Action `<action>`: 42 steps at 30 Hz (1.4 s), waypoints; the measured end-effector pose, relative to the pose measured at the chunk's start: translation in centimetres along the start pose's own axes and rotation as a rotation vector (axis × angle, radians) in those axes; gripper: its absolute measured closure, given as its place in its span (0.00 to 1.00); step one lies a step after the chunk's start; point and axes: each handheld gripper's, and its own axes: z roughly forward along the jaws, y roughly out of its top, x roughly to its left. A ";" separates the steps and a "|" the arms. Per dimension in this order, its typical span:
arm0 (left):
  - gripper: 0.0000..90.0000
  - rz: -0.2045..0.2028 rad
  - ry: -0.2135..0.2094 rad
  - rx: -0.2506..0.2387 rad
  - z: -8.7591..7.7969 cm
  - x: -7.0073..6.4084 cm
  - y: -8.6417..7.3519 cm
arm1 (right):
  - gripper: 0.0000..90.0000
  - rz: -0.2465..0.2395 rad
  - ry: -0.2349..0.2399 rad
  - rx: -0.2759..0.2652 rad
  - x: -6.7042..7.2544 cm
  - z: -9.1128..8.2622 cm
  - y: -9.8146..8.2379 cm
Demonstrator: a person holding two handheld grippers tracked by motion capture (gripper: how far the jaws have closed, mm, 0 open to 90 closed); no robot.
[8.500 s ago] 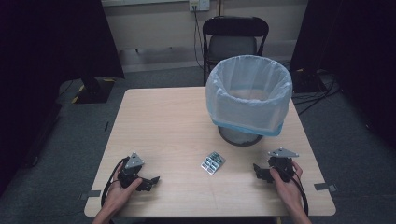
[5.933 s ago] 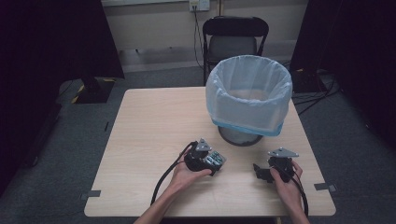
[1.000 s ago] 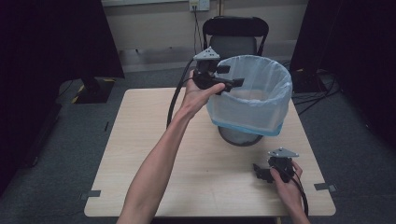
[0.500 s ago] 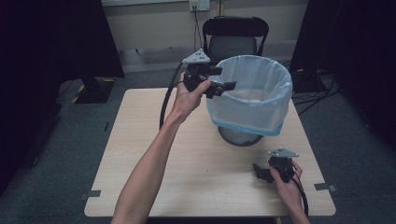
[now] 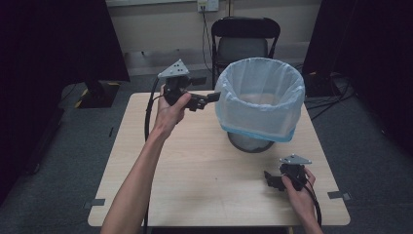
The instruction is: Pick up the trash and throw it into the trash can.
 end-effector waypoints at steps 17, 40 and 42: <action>0.18 0.009 0.122 0.027 -6.1 -1.1 -6.1 | 0.12 0.001 0.000 0.000 0.0 0.0 0.0; 0.18 -0.070 0.237 0.182 -11.1 -2.1 -15.6 | 0.12 0.001 0.000 0.000 0.0 0.0 0.0; 0.18 -0.071 0.242 0.203 -11.4 -2.2 -16.5 | 0.12 0.001 0.000 0.000 0.0 0.0 0.0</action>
